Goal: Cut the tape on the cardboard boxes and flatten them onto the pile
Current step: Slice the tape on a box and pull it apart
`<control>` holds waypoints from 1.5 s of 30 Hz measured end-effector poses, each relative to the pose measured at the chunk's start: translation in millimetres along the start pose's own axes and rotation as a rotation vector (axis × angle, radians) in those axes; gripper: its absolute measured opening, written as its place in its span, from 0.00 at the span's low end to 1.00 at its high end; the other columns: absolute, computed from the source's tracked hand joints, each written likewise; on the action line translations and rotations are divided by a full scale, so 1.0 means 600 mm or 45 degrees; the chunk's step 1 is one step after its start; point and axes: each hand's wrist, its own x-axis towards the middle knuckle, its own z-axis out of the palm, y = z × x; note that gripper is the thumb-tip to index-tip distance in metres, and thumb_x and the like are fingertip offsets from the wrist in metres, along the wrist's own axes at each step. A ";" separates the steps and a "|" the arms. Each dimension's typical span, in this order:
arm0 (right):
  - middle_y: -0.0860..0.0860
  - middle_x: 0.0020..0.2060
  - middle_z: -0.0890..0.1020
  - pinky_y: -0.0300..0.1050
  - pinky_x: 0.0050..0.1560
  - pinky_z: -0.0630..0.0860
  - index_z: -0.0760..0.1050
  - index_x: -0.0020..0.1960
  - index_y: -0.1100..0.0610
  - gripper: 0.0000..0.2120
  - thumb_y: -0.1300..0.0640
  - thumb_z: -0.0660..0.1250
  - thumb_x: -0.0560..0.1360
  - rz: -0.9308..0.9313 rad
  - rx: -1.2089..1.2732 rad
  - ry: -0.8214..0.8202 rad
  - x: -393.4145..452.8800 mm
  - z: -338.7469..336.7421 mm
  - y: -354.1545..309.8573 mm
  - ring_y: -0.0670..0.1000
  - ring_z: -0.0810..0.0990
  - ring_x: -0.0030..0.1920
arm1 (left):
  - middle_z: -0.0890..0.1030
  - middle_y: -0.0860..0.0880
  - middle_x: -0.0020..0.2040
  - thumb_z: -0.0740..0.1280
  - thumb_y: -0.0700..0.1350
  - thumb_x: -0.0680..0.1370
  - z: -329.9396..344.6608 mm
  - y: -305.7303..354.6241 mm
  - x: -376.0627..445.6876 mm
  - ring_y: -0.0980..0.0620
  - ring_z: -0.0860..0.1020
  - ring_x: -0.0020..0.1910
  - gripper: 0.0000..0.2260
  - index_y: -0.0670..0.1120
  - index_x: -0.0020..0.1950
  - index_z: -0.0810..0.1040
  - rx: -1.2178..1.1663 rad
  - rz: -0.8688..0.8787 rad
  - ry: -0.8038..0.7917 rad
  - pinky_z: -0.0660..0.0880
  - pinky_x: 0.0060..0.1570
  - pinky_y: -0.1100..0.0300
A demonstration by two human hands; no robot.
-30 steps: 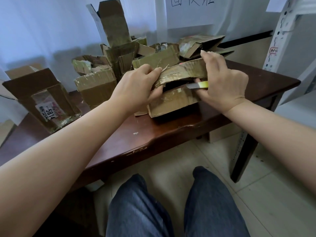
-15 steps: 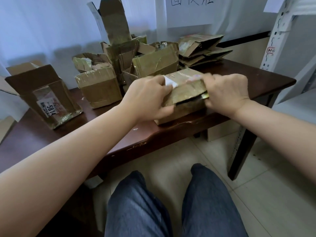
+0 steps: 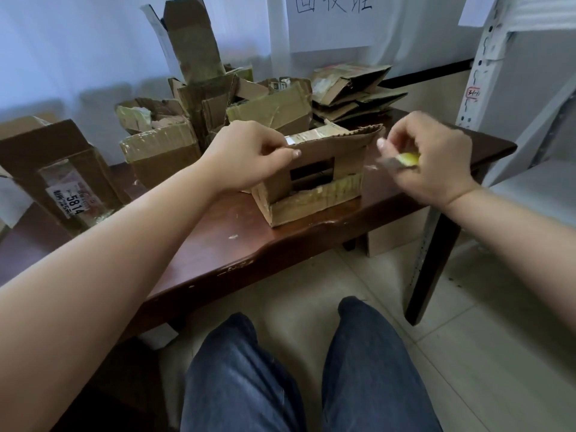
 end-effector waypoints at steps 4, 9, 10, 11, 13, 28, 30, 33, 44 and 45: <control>0.50 0.45 0.82 0.41 0.30 0.73 0.80 0.50 0.55 0.16 0.46 0.60 0.76 -0.274 0.040 -0.404 -0.022 0.037 -0.028 0.53 0.81 0.38 | 0.65 0.49 0.27 0.62 0.59 0.75 0.009 -0.008 0.000 0.51 0.64 0.29 0.23 0.40 0.32 0.73 -0.164 -0.073 0.018 0.62 0.32 0.58; 0.45 0.62 0.75 0.44 0.42 0.72 0.72 0.67 0.48 0.20 0.43 0.61 0.77 -0.080 0.011 -0.728 -0.031 0.085 -0.061 0.54 0.78 0.55 | 0.67 0.52 0.28 0.65 0.55 0.78 0.039 -0.009 -0.018 0.57 0.65 0.28 0.18 0.48 0.31 0.69 -0.390 -0.105 0.135 0.62 0.31 0.64; 0.45 0.58 0.76 0.41 0.36 0.68 0.75 0.63 0.48 0.18 0.43 0.60 0.76 -0.102 0.002 -0.729 -0.038 0.087 -0.064 0.54 0.79 0.51 | 0.66 0.52 0.28 0.64 0.55 0.78 0.043 -0.009 -0.020 0.57 0.64 0.28 0.18 0.49 0.31 0.67 -0.385 -0.100 0.160 0.61 0.31 0.63; 0.46 0.53 0.77 0.38 0.31 0.62 0.79 0.59 0.49 0.18 0.42 0.59 0.75 -0.157 -0.007 -0.708 -0.047 0.086 -0.066 0.54 0.79 0.44 | 0.66 0.50 0.28 0.64 0.55 0.78 0.045 -0.010 -0.021 0.55 0.64 0.29 0.18 0.48 0.32 0.67 -0.375 -0.097 0.177 0.62 0.31 0.62; 0.47 0.45 0.77 0.35 0.28 0.56 0.82 0.53 0.51 0.19 0.42 0.59 0.74 -0.248 -0.016 -0.740 -0.070 0.078 -0.065 0.52 0.77 0.34 | 0.67 0.46 0.30 0.63 0.56 0.78 0.045 -0.013 -0.021 0.53 0.64 0.30 0.20 0.44 0.33 0.68 -0.372 -0.091 0.189 0.62 0.33 0.60; 0.46 0.56 0.75 0.44 0.42 0.66 0.63 0.64 0.50 0.32 0.38 0.72 0.68 0.969 0.092 -0.033 -0.032 0.078 -0.072 0.51 0.77 0.48 | 0.81 0.53 0.42 0.75 0.57 0.69 0.073 -0.009 -0.033 0.56 0.79 0.43 0.19 0.43 0.47 0.77 -0.347 -0.124 0.349 0.76 0.44 0.60; 0.47 0.58 0.74 0.45 0.43 0.66 0.62 0.66 0.51 0.35 0.37 0.72 0.67 0.980 0.097 -0.018 -0.027 0.091 -0.075 0.53 0.78 0.52 | 0.79 0.55 0.42 0.78 0.52 0.67 0.092 -0.002 -0.033 0.53 0.78 0.44 0.19 0.43 0.46 0.75 -0.327 -0.179 0.473 0.75 0.45 0.57; 0.45 0.58 0.74 0.45 0.43 0.67 0.63 0.65 0.49 0.36 0.36 0.72 0.66 0.996 0.103 0.000 -0.025 0.108 -0.082 0.53 0.79 0.53 | 0.76 0.57 0.37 0.79 0.47 0.65 0.115 0.012 -0.026 0.50 0.77 0.41 0.16 0.47 0.42 0.73 -0.432 -0.297 0.681 0.72 0.42 0.60; 0.47 0.61 0.74 0.44 0.43 0.66 0.63 0.67 0.53 0.32 0.40 0.69 0.70 0.962 0.013 -0.066 -0.022 0.121 -0.076 0.54 0.78 0.55 | 0.71 0.57 0.31 0.73 0.41 0.68 0.136 0.021 0.006 0.49 0.73 0.38 0.15 0.51 0.36 0.66 -0.427 -0.468 0.837 0.63 0.33 0.68; 0.47 0.61 0.74 0.44 0.44 0.66 0.63 0.67 0.53 0.31 0.40 0.68 0.70 0.955 0.023 -0.075 -0.024 0.118 -0.075 0.54 0.78 0.55 | 0.71 0.57 0.31 0.72 0.40 0.68 0.137 0.020 0.007 0.48 0.73 0.38 0.13 0.50 0.36 0.67 -0.413 -0.470 0.832 0.63 0.32 0.69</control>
